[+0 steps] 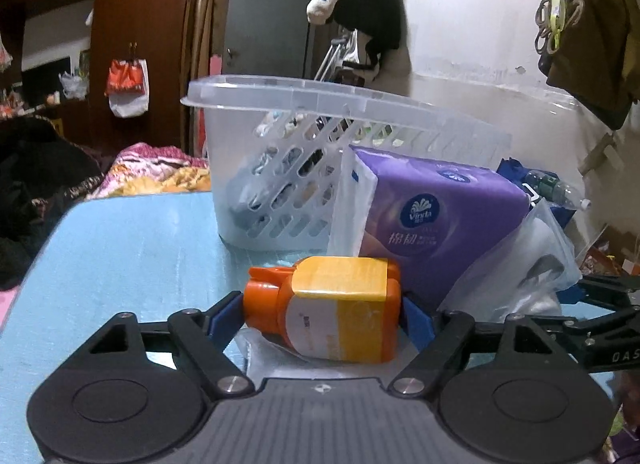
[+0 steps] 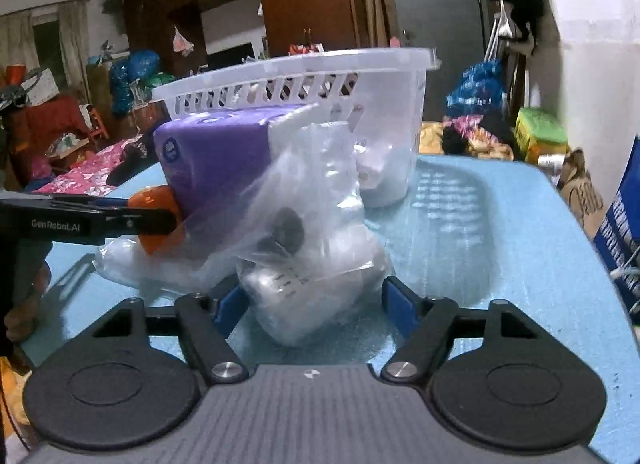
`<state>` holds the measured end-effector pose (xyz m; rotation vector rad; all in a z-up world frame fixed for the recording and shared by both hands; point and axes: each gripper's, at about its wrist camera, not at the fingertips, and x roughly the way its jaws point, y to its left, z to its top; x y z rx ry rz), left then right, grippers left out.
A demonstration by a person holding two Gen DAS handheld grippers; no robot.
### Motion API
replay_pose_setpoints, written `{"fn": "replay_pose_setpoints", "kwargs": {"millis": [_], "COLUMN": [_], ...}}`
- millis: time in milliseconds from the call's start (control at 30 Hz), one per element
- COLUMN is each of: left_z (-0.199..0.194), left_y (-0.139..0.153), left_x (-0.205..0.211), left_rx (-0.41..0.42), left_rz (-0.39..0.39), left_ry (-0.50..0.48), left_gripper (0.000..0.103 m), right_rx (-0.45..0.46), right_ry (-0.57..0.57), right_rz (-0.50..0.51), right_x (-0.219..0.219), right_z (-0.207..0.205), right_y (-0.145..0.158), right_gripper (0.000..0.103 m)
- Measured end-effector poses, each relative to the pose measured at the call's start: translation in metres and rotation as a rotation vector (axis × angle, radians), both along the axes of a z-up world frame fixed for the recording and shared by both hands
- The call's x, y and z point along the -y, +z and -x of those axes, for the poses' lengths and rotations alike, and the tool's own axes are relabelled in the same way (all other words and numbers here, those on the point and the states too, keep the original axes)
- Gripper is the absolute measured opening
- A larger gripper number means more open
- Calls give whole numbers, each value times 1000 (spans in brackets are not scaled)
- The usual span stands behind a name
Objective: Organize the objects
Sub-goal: 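Grasp the orange bottle with the left gripper while the right grasps the white roll bag, then carry the orange bottle and white roll over the basket and release both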
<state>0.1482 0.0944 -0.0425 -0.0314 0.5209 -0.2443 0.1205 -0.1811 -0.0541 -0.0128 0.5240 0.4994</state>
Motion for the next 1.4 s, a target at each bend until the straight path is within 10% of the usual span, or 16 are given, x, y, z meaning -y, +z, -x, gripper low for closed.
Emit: {"fn": "replay_pose_setpoints", "kwargs": {"millis": [567, 1400], "left_z": [40, 39], "left_y": [16, 88], "left_x": [-23, -16], "left_rx": [218, 388], "left_rz": [117, 118], "left_ry": [20, 51], "left_gripper": [84, 84], "right_rx": [165, 301], "right_ry": [-68, 54], "right_rz": [-156, -118], "right_x": [73, 26], "right_z": [28, -13], "right_y": [10, 81], "right_gripper": [74, 73]}}
